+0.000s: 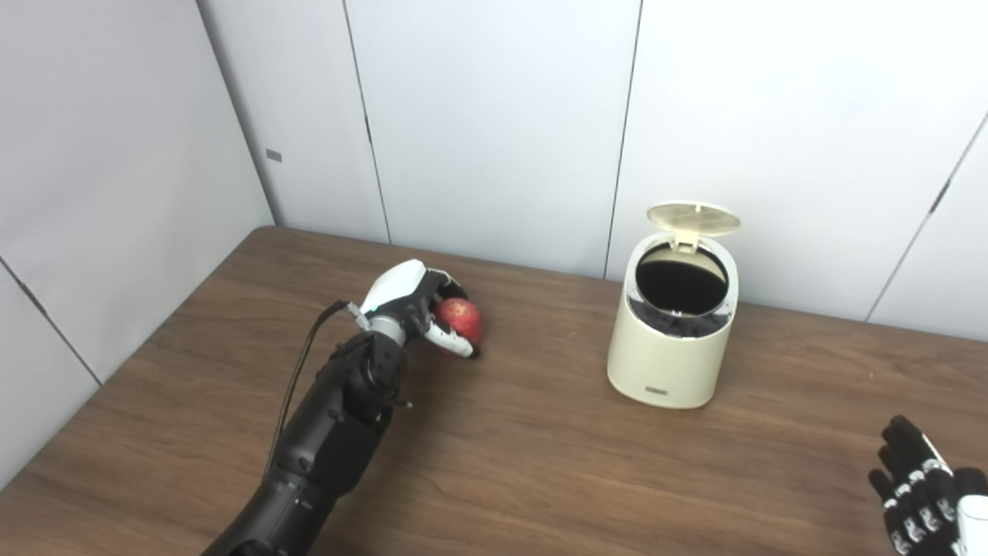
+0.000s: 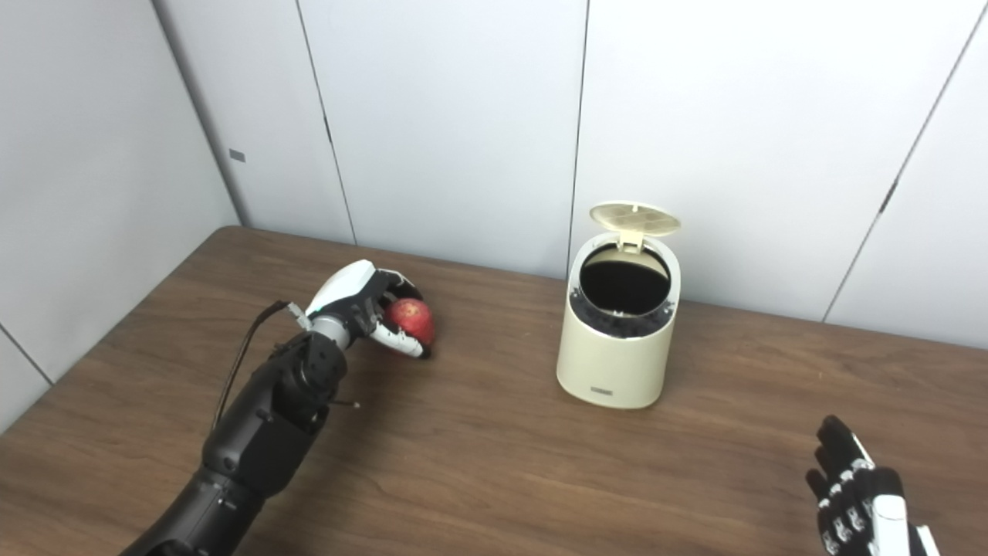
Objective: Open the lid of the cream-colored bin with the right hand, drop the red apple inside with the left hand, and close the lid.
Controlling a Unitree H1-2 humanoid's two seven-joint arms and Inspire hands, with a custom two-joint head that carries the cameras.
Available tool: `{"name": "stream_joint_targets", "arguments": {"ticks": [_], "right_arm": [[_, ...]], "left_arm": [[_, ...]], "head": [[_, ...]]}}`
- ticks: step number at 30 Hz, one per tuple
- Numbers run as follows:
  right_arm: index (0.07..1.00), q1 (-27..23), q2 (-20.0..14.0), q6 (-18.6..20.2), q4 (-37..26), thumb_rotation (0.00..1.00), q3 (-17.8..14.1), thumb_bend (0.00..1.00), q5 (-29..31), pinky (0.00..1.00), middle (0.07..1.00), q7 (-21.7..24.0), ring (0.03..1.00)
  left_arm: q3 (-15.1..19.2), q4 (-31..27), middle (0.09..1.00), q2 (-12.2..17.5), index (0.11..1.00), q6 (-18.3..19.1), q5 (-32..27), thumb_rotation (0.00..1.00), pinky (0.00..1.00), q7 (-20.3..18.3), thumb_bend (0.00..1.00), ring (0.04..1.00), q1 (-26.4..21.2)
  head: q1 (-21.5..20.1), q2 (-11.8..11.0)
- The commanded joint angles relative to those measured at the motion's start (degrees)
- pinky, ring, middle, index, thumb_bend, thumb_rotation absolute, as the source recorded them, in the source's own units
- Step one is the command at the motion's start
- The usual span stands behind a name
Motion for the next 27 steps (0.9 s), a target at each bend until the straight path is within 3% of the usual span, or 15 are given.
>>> {"name": "stream_joint_targets", "arguments": {"ticks": [1,2,4,6,9,13,18,23,27], "right_arm": [[0.925,-1.1,-0.3,0.1,-2.7,0.93,-0.5,0.54,0.9,1.00,0.962,-0.1,1.000],[0.919,-1.1,-0.4,0.0,-2.7,0.93,-0.4,0.54,0.9,1.00,0.959,0.2,1.000],[0.928,-0.9,-0.5,-0.2,-2.6,0.96,-0.3,0.51,1.1,1.00,0.965,0.6,1.000],[0.925,-0.8,-0.7,-0.6,-2.2,0.96,-0.2,0.50,1.4,1.00,0.962,1.2,1.000],[0.922,-0.8,-1.0,-0.4,-1.6,0.98,-0.4,0.49,2.3,1.00,0.965,1.8,1.000],[0.917,-1.0,-1.4,-0.5,-1.0,1.00,-0.2,0.49,2.3,1.00,0.955,2.1,1.000],[0.912,-1.2,-1.7,-1.0,-0.4,1.00,0.1,0.49,2.0,1.00,0.946,2.4,1.000],[0.917,-1.2,-1.3,-1.4,0.7,0.99,0.2,0.52,2.0,1.00,0.940,2.8,1.000],[0.898,-1.4,-1.0,-2.1,1.5,0.98,0.3,0.52,1.6,1.00,0.933,3.0,1.000]], "left_arm": [[-0.3,-0.7,0.747,1.0,0.643,0.4,1.9,0.00,0.60,-1.2,0.79,0.698,-1.7],[-0.3,-0.7,0.734,0.7,0.633,0.4,2.0,0.00,0.60,-1.1,0.78,0.694,-1.6],[-0.1,-1.1,0.623,0.2,0.521,0.4,1.7,0.03,0.52,-0.5,0.57,0.590,-1.4],[0.3,-1.0,0.570,-0.5,0.487,0.4,1.4,0.02,0.51,0.2,0.53,0.567,-1.4],[0.5,-1.3,0.555,-1.0,0.461,0.4,1.1,0.00,0.55,1.3,0.51,0.584,-1.3],[1.4,-2.0,0.522,-1.9,0.467,0.4,1.7,0.00,0.50,2.1,0.50,0.462,-1.5],[2.3,-3.1,0.514,-2.7,0.467,0.3,0.9,0.00,0.49,3.2,0.50,0.451,-1.8],[1.9,-8.5,0.513,-2.9,0.473,-0.4,-0.3,0.00,0.45,5.3,0.50,0.444,-1.0],[3.7,-15.1,0.497,-5.8,0.490,0.4,0.6,0.00,0.42,5.0,0.50,0.425,-0.8]], "head": [[0.0,0.3],[0.0,0.3],[0.0,0.5],[0.0,0.5],[-0.1,0.8],[-0.2,0.8],[-0.3,0.7],[-2.7,-0.2],[-3.2,-0.5]]}}
